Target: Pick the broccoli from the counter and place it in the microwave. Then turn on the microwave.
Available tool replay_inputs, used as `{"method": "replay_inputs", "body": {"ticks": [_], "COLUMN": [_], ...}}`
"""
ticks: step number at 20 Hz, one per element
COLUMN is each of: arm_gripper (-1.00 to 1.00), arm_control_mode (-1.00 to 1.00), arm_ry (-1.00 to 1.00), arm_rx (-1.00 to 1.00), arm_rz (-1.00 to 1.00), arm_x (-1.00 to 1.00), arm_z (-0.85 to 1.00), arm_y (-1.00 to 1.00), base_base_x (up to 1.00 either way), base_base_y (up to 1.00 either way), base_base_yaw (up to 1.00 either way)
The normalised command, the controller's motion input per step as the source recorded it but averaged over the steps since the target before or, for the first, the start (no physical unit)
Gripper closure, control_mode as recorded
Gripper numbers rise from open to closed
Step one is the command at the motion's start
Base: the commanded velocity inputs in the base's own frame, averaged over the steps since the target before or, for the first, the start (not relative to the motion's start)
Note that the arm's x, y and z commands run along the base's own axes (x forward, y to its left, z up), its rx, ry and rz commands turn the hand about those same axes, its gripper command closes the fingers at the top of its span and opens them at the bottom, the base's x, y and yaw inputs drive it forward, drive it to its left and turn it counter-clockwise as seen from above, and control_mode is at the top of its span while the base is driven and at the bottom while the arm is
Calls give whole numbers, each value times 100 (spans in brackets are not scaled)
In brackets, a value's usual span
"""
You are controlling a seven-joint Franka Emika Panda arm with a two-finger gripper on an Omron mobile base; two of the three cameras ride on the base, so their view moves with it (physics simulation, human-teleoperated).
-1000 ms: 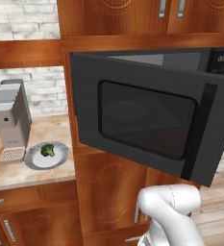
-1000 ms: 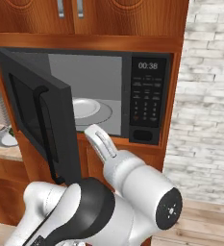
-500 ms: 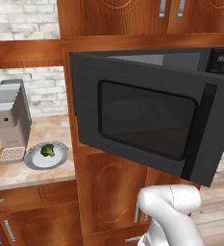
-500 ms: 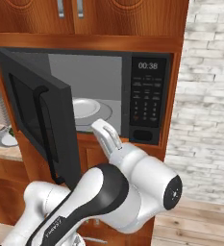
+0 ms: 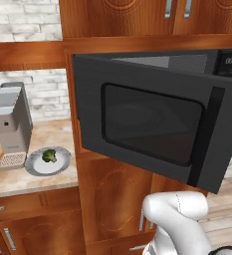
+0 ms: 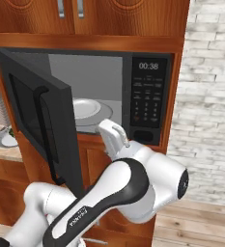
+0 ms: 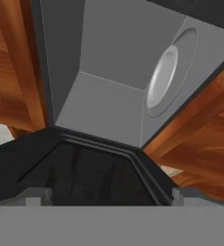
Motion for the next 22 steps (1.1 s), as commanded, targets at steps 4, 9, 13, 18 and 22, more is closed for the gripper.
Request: {"method": "replay_inputs", "body": {"ticks": [4, 9, 13, 18, 22], "arm_gripper": [-100, -100, -100, -100, -100], "arm_control_mode": [-100, -100, -100, -100, -100], "arm_ry": [0, 0, 0, 0, 0], "arm_rx": [9, 8, 7, 4, 2], "arm_rz": [15, 11, 8, 8, 9], "arm_x": [1, 1, 1, 0, -1], "arm_z": [-11, -9, -4, 0, 0], "arm_y": [19, 37, 34, 28, 24], "base_base_x": [0, 0, 0, 0, 0], "base_base_y": [0, 0, 0, 0, 0], "base_base_yaw": [0, 0, 0, 0, 0]}}
